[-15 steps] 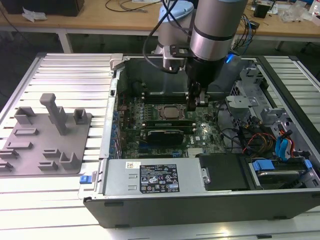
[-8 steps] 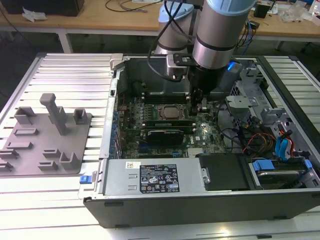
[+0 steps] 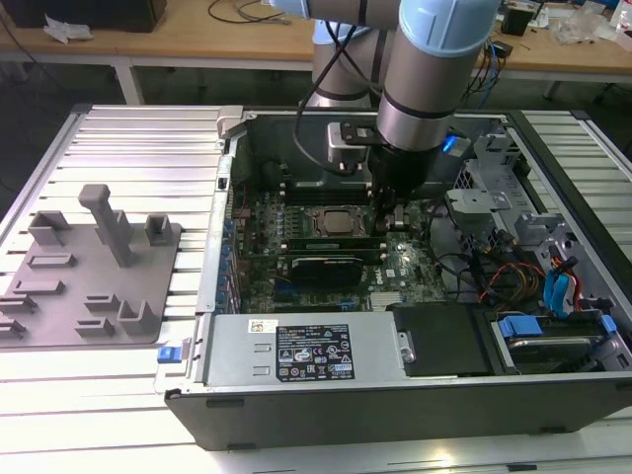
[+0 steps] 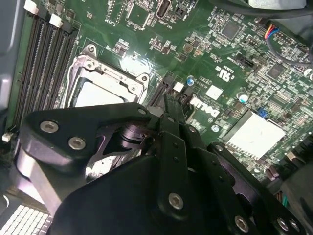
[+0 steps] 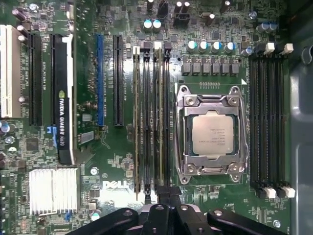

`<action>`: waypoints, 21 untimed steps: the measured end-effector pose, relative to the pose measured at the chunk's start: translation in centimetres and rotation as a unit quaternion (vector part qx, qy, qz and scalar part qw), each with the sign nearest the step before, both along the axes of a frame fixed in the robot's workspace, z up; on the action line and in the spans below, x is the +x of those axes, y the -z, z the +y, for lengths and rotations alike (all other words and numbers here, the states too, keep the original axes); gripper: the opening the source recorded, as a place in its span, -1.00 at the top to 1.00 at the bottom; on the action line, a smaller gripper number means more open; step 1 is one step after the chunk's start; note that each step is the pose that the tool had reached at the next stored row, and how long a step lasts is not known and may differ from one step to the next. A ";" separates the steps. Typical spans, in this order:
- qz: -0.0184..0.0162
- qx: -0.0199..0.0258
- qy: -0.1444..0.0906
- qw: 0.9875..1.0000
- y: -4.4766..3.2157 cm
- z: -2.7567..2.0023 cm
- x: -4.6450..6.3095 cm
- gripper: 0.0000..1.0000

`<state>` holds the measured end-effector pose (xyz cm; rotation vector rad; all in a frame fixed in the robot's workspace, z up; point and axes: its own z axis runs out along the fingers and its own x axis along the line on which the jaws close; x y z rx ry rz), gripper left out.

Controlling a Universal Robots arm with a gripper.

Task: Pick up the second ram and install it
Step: 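Press down the second ram until it locks into place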

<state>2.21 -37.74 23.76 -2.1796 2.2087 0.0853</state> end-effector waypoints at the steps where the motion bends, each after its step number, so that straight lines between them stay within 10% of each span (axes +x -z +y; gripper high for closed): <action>1: 0.000 -0.001 0.000 1.000 0.16 0.01 0.0 0.84; 18: 0.000 -0.001 0.000 1.000 0.87 -0.03 0.0 0.84; 21: 0.000 -0.001 0.000 1.000 -0.18 -0.03 0.0 0.84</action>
